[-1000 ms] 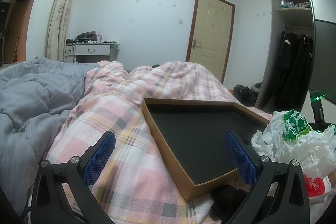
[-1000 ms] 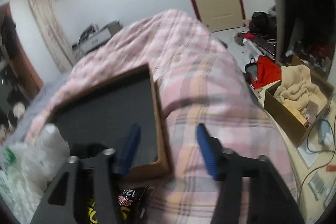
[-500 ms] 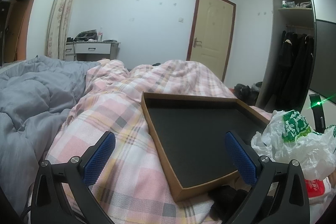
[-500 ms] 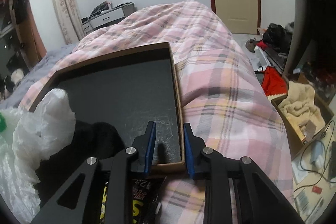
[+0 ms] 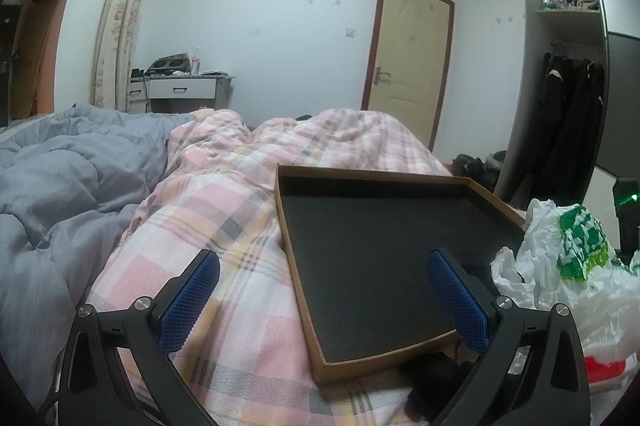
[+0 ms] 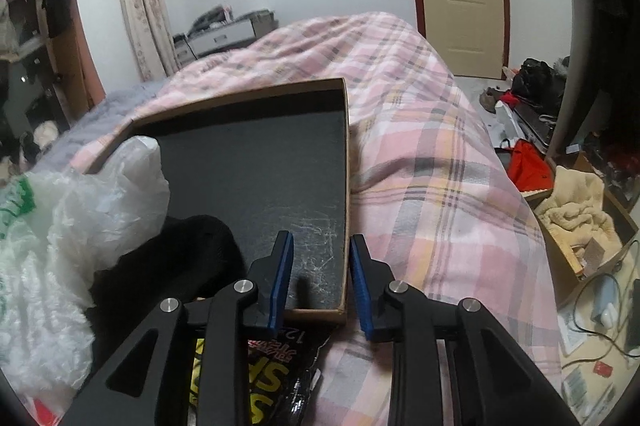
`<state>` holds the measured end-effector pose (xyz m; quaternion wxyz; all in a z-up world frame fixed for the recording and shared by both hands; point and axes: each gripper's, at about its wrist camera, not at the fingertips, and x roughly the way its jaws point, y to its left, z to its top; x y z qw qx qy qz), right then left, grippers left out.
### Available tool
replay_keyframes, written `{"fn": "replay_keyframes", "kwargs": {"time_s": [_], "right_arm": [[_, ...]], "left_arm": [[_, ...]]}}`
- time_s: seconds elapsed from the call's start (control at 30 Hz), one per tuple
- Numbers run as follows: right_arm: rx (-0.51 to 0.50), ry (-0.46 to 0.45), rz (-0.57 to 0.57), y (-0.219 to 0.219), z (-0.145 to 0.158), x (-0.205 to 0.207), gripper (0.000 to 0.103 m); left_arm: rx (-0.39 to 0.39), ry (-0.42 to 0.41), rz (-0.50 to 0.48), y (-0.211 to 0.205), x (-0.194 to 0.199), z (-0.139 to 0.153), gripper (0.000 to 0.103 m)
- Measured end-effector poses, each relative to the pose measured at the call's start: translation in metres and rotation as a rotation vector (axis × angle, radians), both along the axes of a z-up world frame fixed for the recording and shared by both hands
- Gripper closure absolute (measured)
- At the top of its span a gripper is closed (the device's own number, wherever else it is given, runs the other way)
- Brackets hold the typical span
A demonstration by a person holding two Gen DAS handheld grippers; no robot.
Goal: Organize soft objects
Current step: 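Move the open right gripper back over the empty box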
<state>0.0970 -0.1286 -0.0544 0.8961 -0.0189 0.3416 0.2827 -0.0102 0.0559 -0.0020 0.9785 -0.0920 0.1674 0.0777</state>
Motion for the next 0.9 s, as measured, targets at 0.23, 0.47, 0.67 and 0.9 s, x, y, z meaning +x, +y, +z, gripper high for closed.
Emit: {"fn": "replay_keyframes", "kwargs": {"time_s": [0.23, 0.47, 0.67, 0.9], "right_arm": [[0.026, 0.049, 0.008, 0.002, -0.006, 0.010, 0.077], [0.093, 0.096, 0.021, -0.009, -0.012, 0.018, 0.074], [0.241, 0.147, 0.001, -0.030, -0.015, 0.022, 0.073], [0.200, -0.080, -0.027, -0.020, 0.013, -0.012, 0.069]], "left_arm": [[-0.040, -0.020, 0.023, 0.007, -0.002, 0.003, 0.000], [-0.022, -0.025, 0.017, 0.007, -0.002, 0.004, 0.000], [-0.024, -0.022, 0.016, 0.007, -0.001, 0.004, 0.000], [-0.023, -0.020, 0.016, 0.006, 0.001, 0.004, 0.000]]}}
